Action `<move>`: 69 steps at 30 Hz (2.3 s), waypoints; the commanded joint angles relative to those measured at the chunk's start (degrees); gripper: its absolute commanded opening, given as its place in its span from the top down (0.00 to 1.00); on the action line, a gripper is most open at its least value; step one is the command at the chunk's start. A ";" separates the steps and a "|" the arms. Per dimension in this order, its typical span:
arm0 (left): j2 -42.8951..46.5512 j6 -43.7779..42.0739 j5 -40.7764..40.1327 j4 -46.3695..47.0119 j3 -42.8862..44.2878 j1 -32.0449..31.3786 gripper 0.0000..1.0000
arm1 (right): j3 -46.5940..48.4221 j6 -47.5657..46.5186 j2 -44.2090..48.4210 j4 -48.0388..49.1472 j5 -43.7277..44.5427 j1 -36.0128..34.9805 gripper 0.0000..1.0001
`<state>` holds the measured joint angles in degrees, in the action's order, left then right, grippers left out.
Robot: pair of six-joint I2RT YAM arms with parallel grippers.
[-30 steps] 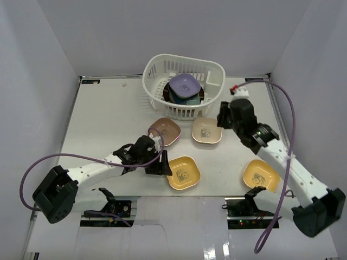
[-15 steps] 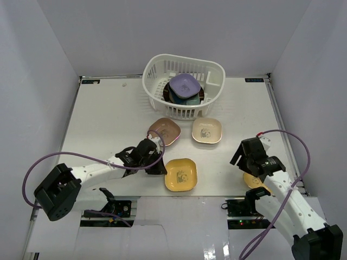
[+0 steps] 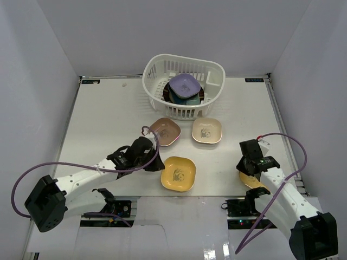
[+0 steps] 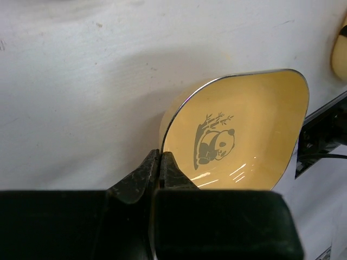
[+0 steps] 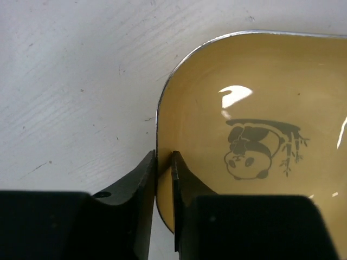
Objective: Place the plates into the plastic bin on the countertop
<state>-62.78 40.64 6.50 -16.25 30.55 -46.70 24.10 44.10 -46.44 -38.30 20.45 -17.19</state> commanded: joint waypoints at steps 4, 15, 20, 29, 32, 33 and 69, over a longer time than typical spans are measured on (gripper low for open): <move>-0.75 -2.58 -8.33 -4.22 16.98 -0.15 1.00 | -0.54 -5.06 3.19 7.97 0.65 0.32 0.92; -24.97 -11.81 -17.84 -10.90 57.19 5.82 1.00 | 9.82 -17.99 6.79 10.35 -6.55 -0.56 0.92; -39.32 -13.92 -16.08 -16.24 77.08 12.49 1.00 | 12.28 -21.93 7.85 11.23 -9.64 -2.23 0.92; -65.70 -14.81 -16.97 -24.18 107.71 18.57 1.00 | 21.16 -27.22 4.08 12.99 -13.15 -4.16 0.92; -68.08 -13.58 -15.21 -21.72 106.31 19.80 1.00 | 24.75 -27.40 0.05 15.36 -12.81 -6.00 0.92; -68.87 -13.49 -14.94 -20.67 105.69 19.98 1.00 | 27.03 -28.01 -0.84 15.97 -12.54 -7.40 0.92; -5.41 0.75 0.17 -2.83 13.40 25.43 0.08 | 100.96 -60.71 -76.87 14.41 -12.18 -17.26 0.85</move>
<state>-69.87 38.46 2.87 -24.99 42.72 -21.54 119.31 -11.73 -122.43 -22.22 6.61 -34.52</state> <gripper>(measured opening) 0.912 0.134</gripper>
